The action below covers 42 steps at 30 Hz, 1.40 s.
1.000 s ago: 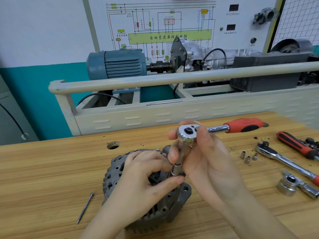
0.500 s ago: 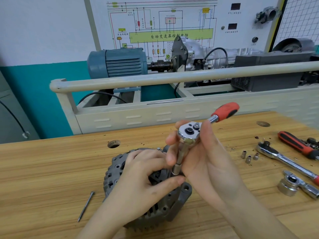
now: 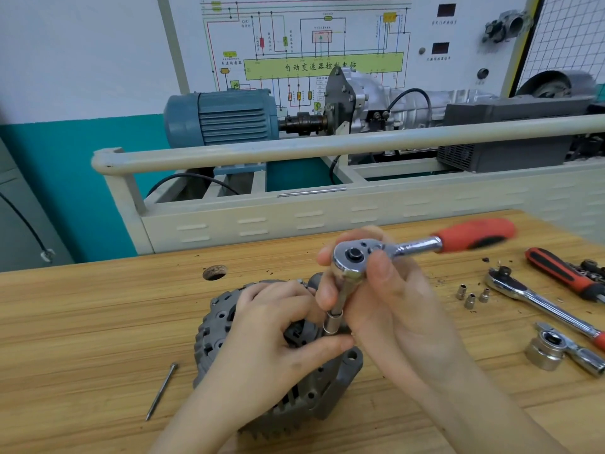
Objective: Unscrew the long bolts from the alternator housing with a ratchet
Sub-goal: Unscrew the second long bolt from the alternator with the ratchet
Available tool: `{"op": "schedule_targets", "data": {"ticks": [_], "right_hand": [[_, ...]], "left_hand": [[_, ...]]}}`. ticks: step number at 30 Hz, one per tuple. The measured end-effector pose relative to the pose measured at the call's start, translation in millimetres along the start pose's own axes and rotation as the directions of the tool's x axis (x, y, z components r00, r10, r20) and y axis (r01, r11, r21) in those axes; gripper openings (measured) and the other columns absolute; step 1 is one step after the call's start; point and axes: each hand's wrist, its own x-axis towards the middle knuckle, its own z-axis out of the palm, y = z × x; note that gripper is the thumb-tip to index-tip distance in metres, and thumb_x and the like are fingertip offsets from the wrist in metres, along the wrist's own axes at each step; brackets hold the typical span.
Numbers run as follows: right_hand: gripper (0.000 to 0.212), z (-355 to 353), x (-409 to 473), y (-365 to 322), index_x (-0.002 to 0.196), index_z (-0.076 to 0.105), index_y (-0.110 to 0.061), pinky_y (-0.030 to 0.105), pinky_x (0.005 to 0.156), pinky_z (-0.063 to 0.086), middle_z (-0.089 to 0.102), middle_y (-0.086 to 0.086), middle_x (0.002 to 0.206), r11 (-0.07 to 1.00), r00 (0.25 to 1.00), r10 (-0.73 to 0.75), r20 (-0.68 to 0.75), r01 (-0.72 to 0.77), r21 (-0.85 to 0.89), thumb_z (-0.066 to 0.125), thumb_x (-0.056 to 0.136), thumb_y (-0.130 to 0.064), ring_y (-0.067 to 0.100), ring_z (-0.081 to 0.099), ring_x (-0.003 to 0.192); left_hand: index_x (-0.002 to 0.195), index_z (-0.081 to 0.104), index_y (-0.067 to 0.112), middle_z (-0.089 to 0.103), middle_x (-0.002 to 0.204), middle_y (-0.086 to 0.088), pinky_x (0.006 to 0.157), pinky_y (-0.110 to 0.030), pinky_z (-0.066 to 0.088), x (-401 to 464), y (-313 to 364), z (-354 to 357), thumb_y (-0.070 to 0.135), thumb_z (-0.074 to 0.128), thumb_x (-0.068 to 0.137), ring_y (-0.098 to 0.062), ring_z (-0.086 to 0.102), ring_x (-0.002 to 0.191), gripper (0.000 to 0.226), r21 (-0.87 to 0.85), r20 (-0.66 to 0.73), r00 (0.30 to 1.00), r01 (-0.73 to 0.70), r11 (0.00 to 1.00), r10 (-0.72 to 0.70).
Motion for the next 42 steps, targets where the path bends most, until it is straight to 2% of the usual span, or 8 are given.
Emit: {"op": "schedule_targets", "data": {"ticks": [5,8,11,18,27,33,38,42], "right_hand": [[0.031,1.0,-0.8,1.1,0.086,0.068,-0.020,0.024,0.065,0.050,0.069,0.000,0.085,1.000,1.000,-0.017,0.013,0.018,-0.019,0.077,0.065,-0.041,0.012,0.063,0.064],[0.031,1.2,0.8,1.1,0.090,0.068,-0.019,0.024,0.066,0.050,0.069,0.000,0.084,1.000,0.999,0.017,0.037,-0.017,0.003,0.066,0.074,-0.046,0.011,0.062,0.063],[0.035,0.3,1.2,0.8,0.091,0.068,-0.017,0.024,0.065,0.051,0.069,0.001,0.081,0.998,0.998,0.047,0.043,-0.049,0.049,0.063,0.076,-0.048,0.012,0.062,0.062],[0.032,2.6,-0.3,0.9,0.085,0.067,-0.015,0.022,0.062,0.050,0.068,0.002,0.080,0.999,0.999,0.013,0.035,-0.014,0.035,0.076,0.067,-0.041,0.012,0.061,0.061],[0.032,5.9,-1.2,-0.9,0.086,0.068,-0.015,0.022,0.063,0.049,0.068,0.002,0.082,1.000,0.998,0.030,0.055,-0.030,0.003,0.069,0.073,-0.044,0.012,0.060,0.062],[0.033,6.0,-1.5,-1.3,0.087,0.069,-0.015,0.021,0.061,0.050,0.068,0.002,0.080,0.998,0.998,0.046,0.052,-0.048,0.033,0.069,0.072,-0.044,0.011,0.062,0.063],[0.031,6.0,-2.7,-2.2,0.082,0.067,-0.016,0.021,0.062,0.050,0.069,0.001,0.080,1.000,0.999,0.011,0.031,-0.011,0.008,0.078,0.064,-0.039,0.010,0.064,0.066],[0.031,5.0,-3.3,-2.4,0.080,0.068,-0.020,0.022,0.063,0.050,0.068,0.000,0.081,1.000,1.000,0.006,-0.001,-0.006,-0.006,0.079,0.061,-0.042,0.010,0.063,0.066]], "left_hand": [[0.082,0.069,0.027,0.063,0.095,0.016,0.098,-0.027,0.025,1.0,0.2,-2.0,0.064,0.054,0.066,0.000,0.051,0.101,0.043,-0.052,0.016,1.000,-0.003,0.999,0.003],[0.086,0.067,0.035,0.063,0.100,0.018,0.100,-0.039,0.029,0.9,0.7,-4.6,0.057,0.055,0.072,-0.005,0.053,0.105,0.029,-0.082,0.043,0.999,-0.021,0.996,0.025],[0.088,0.070,0.029,0.064,0.102,0.015,0.100,-0.046,0.031,0.8,-0.4,-4.9,0.053,0.054,0.075,-0.011,0.053,0.108,0.032,-0.079,0.074,0.996,-0.043,0.996,0.049],[0.076,0.067,0.032,0.060,0.102,0.020,0.099,-0.025,0.022,-0.2,1.5,-2.0,0.062,0.054,0.065,0.004,0.048,0.103,0.035,-0.055,-0.007,1.000,-0.013,0.998,0.012],[0.091,0.056,0.038,0.062,0.097,0.023,0.094,-0.046,0.037,1.7,2.9,-4.0,0.057,0.057,0.069,0.000,0.055,0.098,0.029,-0.098,0.017,0.999,-0.047,0.994,0.048],[0.073,0.055,0.054,0.060,0.092,0.028,0.095,-0.044,0.035,0.2,3.1,-3.7,0.056,0.058,0.070,0.004,0.053,0.095,0.005,-0.082,-0.011,0.998,-0.066,0.994,0.065],[0.070,0.062,0.031,0.061,0.094,0.018,0.095,-0.042,0.035,0.4,1.9,-1.6,0.058,0.057,0.067,0.003,0.053,0.093,0.027,-0.067,-0.016,0.998,-0.055,0.996,0.054],[0.075,0.066,0.026,0.063,0.088,0.014,0.094,-0.043,0.035,1.5,1.6,-1.2,0.060,0.057,0.066,-0.003,0.055,0.092,0.036,-0.066,-0.004,0.999,-0.034,0.997,0.034]]}}
